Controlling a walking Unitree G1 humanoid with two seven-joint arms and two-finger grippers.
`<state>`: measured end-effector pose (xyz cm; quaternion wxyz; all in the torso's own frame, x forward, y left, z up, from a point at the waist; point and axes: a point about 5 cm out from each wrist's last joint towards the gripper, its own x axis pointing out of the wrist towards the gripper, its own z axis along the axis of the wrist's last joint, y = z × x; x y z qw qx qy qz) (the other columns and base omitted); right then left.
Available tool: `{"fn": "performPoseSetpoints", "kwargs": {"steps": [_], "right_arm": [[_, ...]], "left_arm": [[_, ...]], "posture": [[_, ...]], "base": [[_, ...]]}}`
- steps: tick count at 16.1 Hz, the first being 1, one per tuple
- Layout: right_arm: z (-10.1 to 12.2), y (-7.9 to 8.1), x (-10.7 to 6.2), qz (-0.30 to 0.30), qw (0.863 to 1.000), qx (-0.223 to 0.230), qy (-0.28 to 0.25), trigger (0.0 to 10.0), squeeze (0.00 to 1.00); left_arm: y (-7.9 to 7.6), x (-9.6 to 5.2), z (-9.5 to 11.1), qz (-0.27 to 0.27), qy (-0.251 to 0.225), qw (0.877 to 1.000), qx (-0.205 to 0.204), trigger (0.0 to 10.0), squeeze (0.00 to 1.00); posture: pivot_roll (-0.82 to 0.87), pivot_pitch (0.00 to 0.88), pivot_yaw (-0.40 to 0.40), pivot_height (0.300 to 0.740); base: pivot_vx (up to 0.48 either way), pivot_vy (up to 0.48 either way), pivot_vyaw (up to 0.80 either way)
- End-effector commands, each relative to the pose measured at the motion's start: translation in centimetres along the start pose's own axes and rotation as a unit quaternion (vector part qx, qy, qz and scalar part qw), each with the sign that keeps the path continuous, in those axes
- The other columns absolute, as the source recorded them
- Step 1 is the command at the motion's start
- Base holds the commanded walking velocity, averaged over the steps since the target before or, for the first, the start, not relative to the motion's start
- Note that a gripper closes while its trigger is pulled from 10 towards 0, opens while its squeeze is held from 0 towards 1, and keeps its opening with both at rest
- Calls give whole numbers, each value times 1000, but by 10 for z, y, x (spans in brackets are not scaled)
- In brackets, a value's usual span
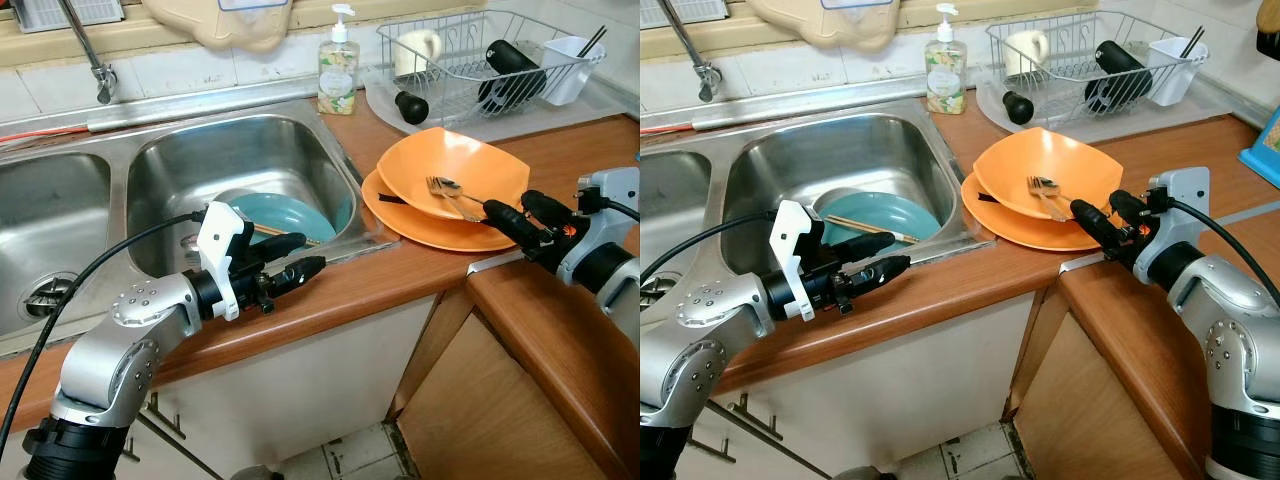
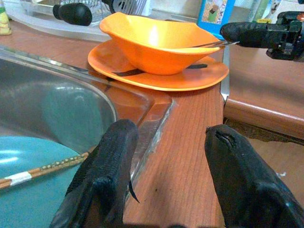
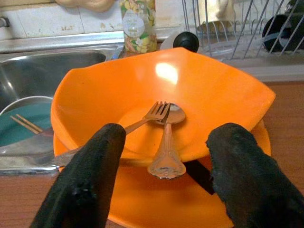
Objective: Kitchen organization
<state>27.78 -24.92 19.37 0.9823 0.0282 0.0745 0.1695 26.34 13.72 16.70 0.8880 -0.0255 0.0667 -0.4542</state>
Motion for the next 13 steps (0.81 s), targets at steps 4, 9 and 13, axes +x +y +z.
{"fn": "performPoseSetpoints", "kwargs": {"steps": [4,9,13], "right_arm": [[1,0,2,2,1000,13,-6,0,0],[-2,0,2,0,1000,15,-1,0,0],[-4,0,2,0,1000,12,2,0,0]], "left_arm": [[-3,1,5,-8,-4,1000,8,10000,0],[-3,0,6,-9,-2,1000,9,10000,0],[-3,2,5,9,-7,1000,6,10000,0]], "posture": [[-124,0,53,740],[-119,0,52,740],[-117,0,54,740]], "base": [[0,0,0],[0,0,0],[0,0,0]]}}
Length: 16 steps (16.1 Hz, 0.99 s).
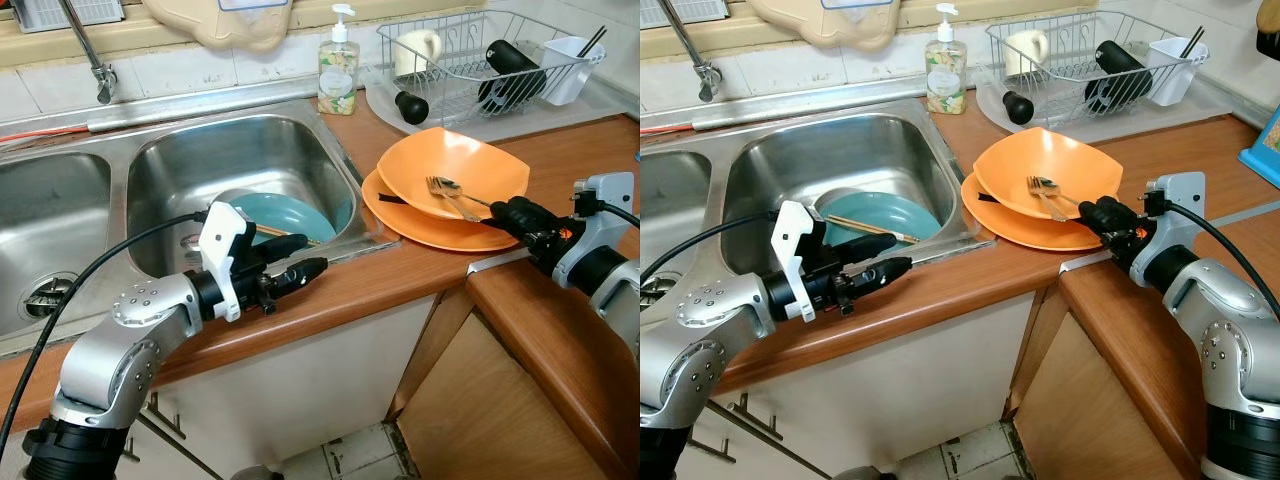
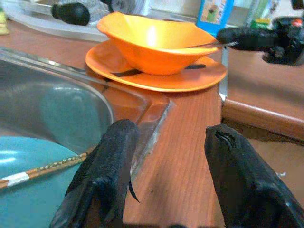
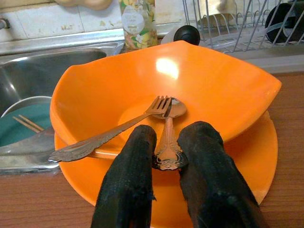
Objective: Kitchen organization
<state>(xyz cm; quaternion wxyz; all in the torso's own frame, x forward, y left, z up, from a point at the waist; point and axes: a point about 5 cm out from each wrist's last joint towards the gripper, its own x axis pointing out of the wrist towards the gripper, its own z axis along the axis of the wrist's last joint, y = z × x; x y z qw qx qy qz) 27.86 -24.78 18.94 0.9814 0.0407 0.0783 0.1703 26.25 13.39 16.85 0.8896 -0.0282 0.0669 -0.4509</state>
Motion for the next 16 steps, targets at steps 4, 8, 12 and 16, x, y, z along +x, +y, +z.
{"fn": "performPoseSetpoints", "kwargs": {"steps": [4,8,12,16], "right_arm": [[-2,-2,-1,-7,1000,0,8,0,0],[-1,-3,0,-18,1000,15,-5,0,0],[11,-6,-3,-35,999,-16,-35,0,0],[26,-7,-5,-36,997,-48,-49,0,0]], "left_arm": [[1,0,4,0,-6,1000,3,10000,0],[-2,0,5,-5,-10,1000,3,10000,0],[0,2,9,1,-8,999,36,10000,0],[-6,13,20,-34,6,990,134,10000,0]], "posture": [[-117,0,54,740],[-116,0,55,740],[-117,0,58,740],[-115,0,57,740]], "base": [[0,0,0],[0,0,0],[0,0,0],[0,0,0]]}}
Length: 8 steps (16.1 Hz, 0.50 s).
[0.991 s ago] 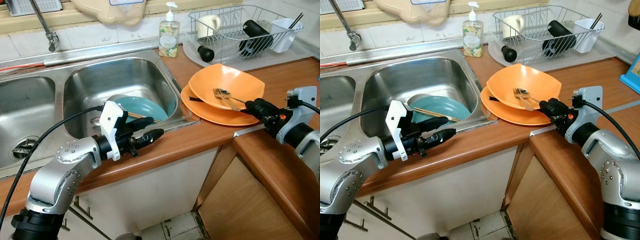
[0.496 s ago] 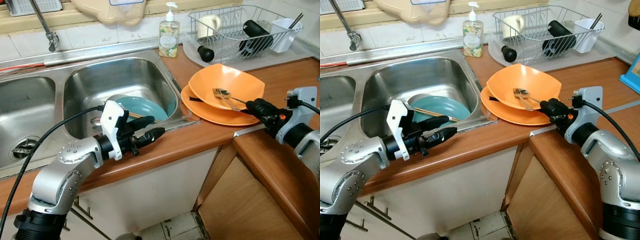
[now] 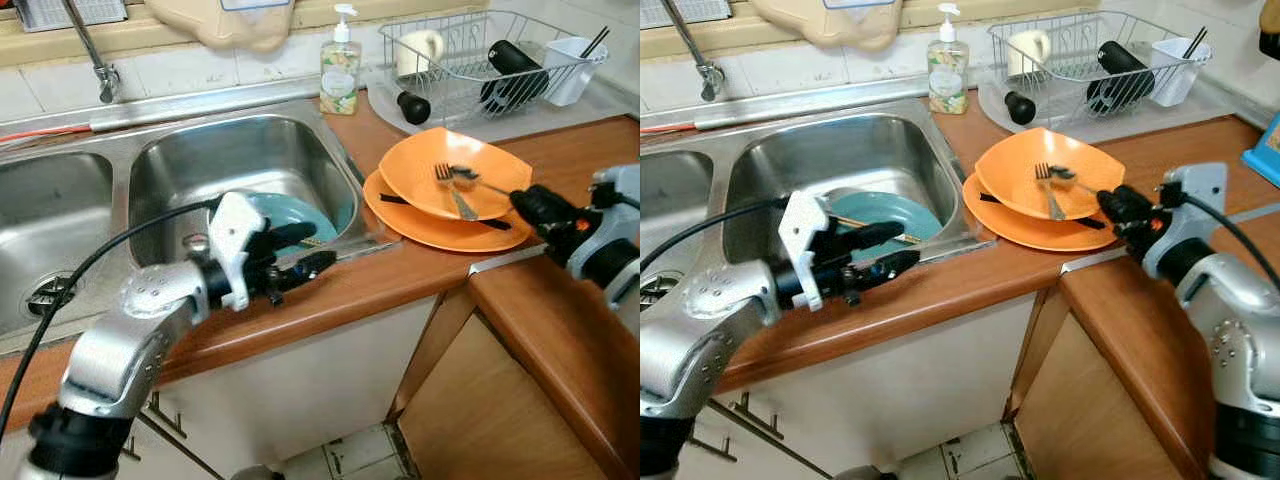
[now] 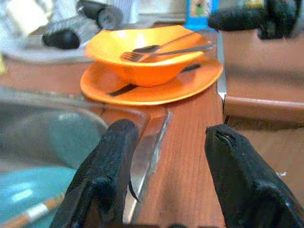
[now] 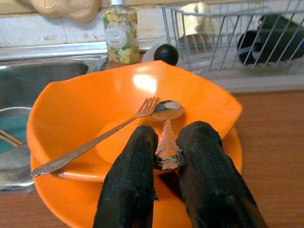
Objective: Kitchen organization
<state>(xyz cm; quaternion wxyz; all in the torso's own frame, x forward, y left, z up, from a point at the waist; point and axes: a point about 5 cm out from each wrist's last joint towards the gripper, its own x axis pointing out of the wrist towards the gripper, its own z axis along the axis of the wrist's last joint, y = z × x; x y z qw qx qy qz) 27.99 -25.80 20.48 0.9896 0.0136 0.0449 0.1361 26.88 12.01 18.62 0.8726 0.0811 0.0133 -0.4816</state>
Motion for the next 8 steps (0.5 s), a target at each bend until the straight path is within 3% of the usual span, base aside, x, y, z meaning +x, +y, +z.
{"fn": "performPoseSetpoints", "kwargs": {"steps": [1,6,8], "right_arm": [[15,2,0,3,999,-24,-23,0,0],[17,8,4,11,997,-82,0,0,0],[20,8,4,8,996,-86,-6,0,0]], "left_arm": [[2,6,6,0,-2,999,43,10000,0],[17,20,14,28,15,989,145,10000,0],[18,23,18,29,6,983,181,10000,0]], "posture": [[-116,0,57,740],[-117,0,56,740],[-117,0,56,740]], "base": [[0,0,0],[0,0,0],[0,0,0]]}}
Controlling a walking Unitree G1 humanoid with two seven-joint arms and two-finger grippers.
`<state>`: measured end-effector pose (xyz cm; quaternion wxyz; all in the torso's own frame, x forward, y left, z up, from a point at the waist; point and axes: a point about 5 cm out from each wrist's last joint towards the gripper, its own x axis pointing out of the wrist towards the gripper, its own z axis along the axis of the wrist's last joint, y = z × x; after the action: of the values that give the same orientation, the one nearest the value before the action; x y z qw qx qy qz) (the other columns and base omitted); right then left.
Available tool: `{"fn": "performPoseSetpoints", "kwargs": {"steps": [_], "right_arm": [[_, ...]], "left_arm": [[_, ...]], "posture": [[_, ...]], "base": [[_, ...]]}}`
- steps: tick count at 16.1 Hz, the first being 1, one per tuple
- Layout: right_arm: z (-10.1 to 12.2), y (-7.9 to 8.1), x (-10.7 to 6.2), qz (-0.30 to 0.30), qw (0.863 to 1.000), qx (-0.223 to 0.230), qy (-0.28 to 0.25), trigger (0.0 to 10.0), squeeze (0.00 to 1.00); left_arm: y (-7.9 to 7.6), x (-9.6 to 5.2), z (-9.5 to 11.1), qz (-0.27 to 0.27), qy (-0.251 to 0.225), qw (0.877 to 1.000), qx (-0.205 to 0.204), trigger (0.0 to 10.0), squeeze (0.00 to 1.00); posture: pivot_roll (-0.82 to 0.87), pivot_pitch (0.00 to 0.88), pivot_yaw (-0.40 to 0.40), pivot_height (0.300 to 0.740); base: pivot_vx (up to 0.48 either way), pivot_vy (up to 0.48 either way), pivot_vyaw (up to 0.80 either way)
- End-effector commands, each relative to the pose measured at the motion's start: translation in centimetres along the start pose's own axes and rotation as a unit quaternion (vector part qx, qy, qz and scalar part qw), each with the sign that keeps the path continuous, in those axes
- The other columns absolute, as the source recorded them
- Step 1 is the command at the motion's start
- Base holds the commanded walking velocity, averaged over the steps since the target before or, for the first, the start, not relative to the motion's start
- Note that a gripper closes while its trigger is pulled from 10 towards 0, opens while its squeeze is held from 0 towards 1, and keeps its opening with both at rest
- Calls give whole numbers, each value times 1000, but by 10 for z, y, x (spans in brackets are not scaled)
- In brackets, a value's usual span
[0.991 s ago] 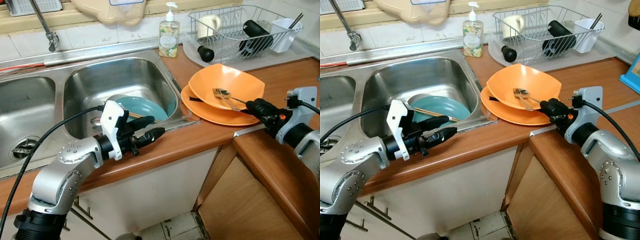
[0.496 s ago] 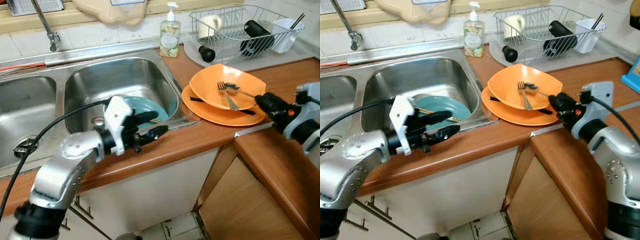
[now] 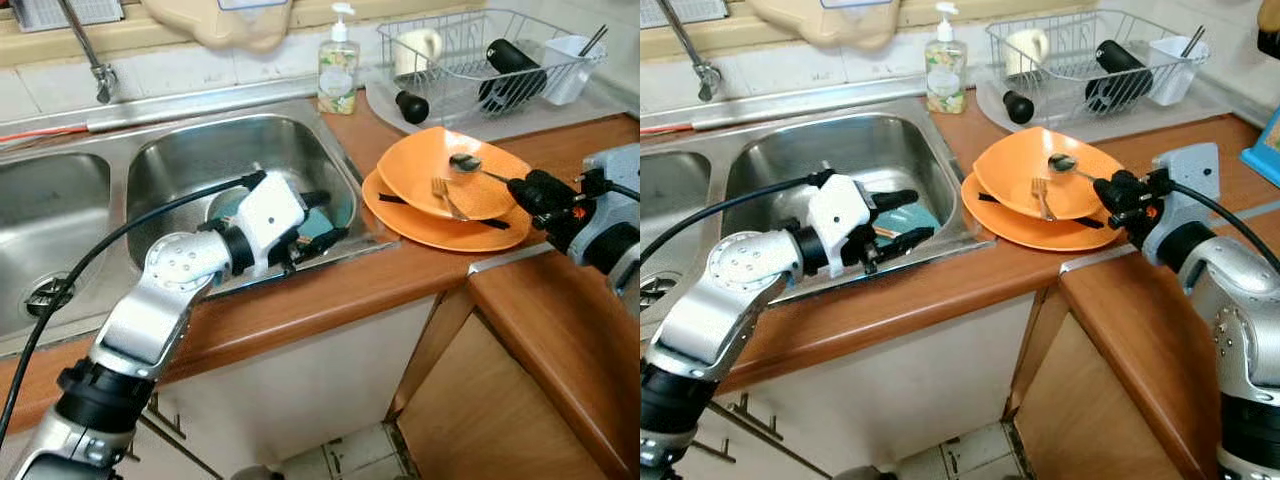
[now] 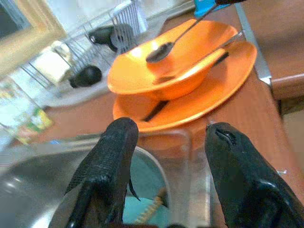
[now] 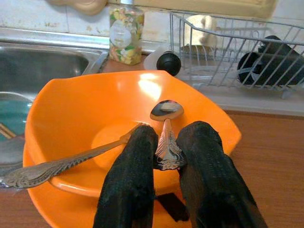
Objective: Kitchen organization
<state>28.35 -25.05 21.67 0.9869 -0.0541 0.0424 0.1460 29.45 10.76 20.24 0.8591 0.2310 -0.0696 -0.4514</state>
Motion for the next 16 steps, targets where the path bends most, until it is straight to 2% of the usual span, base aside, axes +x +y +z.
{"fn": "performPoseSetpoints", "kwargs": {"steps": [1,2,3,5,7,8,10,13,14,15,16], "right_arm": [[18,3,0,4,999,-19,-33,0,0],[21,4,0,7,999,-9,-43,0,0],[32,7,0,22,998,8,-66,0,0],[39,14,1,45,996,5,-75,0,0],[42,34,4,95,993,-13,-72,0,0],[43,38,5,106,992,-15,-73,0,0],[47,63,8,163,984,-13,-76,0,0],[46,80,12,201,977,-15,-71,0,0],[44,87,13,214,975,-15,-64,0,0],[42,92,13,221,973,-15,-60,0,0],[42,96,14,229,972,-13,-59,0,0]], "left_arm": [[5,4,5,8,-8,999,37,10000,0],[5,5,6,9,-11,999,47,10000,0],[9,9,9,14,-12,996,90,10000,0],[12,12,11,13,-12,991,134,10000,0],[17,19,14,18,-16,984,175,10000,0],[17,21,15,19,-19,983,183,10000,0],[21,29,20,30,-36,976,215,10000,0],[27,35,21,50,-34,968,243,10000,0],[29,37,20,56,-33,967,245,1647,0],[30,38,19,59,-34,967,247,0,0],[31,39,17,57,-26,965,254,0,0]], "posture": [[-115,0,53,740],[-115,0,51,740],[-110,0,49,740],[-110,0,49,740],[-107,0,50,740],[-107,0,50,740],[-103,0,49,740],[-102,0,52,740],[-102,0,52,740],[-103,0,53,740],[-103,0,53,740]], "base": [[0,0,0],[0,0,0],[0,0,0],[0,0,0],[0,0,0],[0,0,0],[0,0,0],[0,0,0],[0,0,0],[0,0,0],[0,0,0]]}}
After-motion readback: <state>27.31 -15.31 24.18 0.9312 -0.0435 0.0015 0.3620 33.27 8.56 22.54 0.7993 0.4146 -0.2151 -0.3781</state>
